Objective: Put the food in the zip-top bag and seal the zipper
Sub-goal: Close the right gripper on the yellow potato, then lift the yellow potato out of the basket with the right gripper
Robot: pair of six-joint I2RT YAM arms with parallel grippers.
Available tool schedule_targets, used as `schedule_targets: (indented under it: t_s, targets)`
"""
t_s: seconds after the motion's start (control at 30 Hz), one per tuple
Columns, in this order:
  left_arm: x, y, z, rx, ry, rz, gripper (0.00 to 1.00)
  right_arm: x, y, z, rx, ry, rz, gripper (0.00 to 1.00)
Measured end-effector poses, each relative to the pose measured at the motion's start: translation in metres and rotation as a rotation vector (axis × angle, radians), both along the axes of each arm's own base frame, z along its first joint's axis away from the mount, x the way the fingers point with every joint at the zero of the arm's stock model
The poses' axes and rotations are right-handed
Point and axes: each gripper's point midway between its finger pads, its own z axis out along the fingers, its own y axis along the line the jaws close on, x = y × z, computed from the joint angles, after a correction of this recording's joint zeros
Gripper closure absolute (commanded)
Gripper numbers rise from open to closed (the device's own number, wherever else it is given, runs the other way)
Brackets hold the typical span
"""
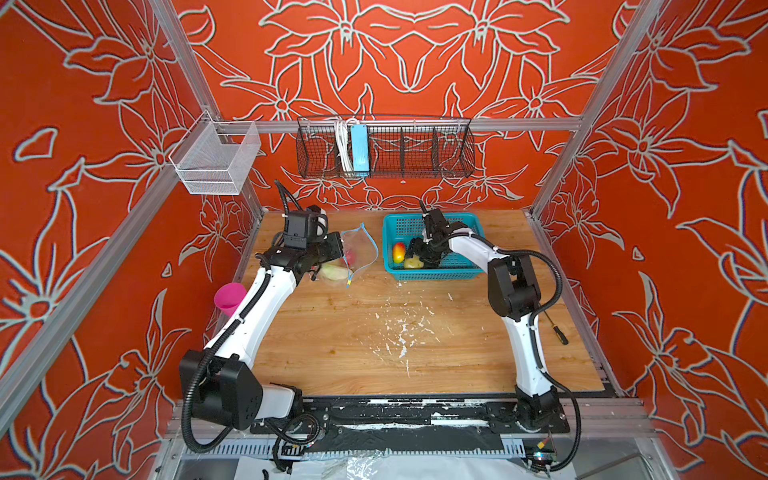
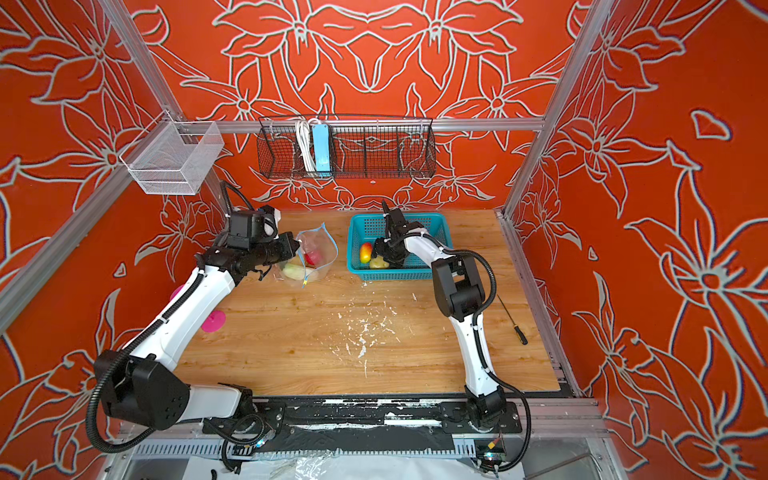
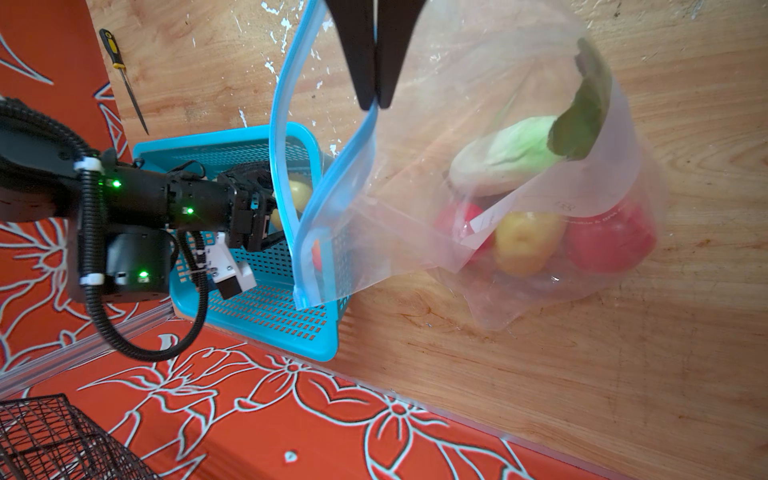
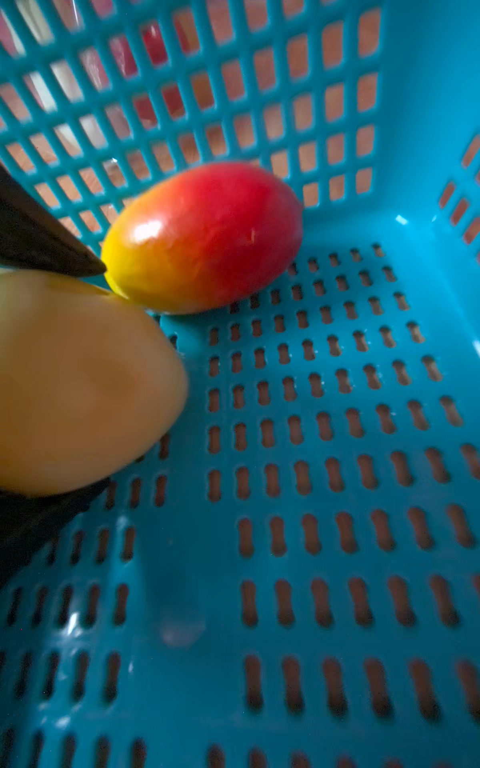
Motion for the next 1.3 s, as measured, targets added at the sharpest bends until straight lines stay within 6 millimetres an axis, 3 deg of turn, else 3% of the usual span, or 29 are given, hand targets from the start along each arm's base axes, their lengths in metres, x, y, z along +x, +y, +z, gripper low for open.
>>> schedule_targets:
  t_s: [0.23,0.37,0.73,1.3]
  targets:
    - [0.000,0.000,0.000,0.000,0.000,0.000,1.00,0.002,0.003,0.001,0.012,-0.008,0.004,0.47]
    - [0.000,0.000,0.000,0.000,0.000,0.000,1.00,0.002,0.003,0.002,0.015,-0.010,0.004,0.52]
    - [0.000,0.000,0.000,0.000,0.000,0.000,1.00,0.002,0.005,0.004,0.069,-0.051,-0.034,0.54]
    - [0.000,0.000,0.000,-0.001,0.001,0.001,1.00,-0.004,0.003,0.032,0.195,-0.137,-0.141,0.57]
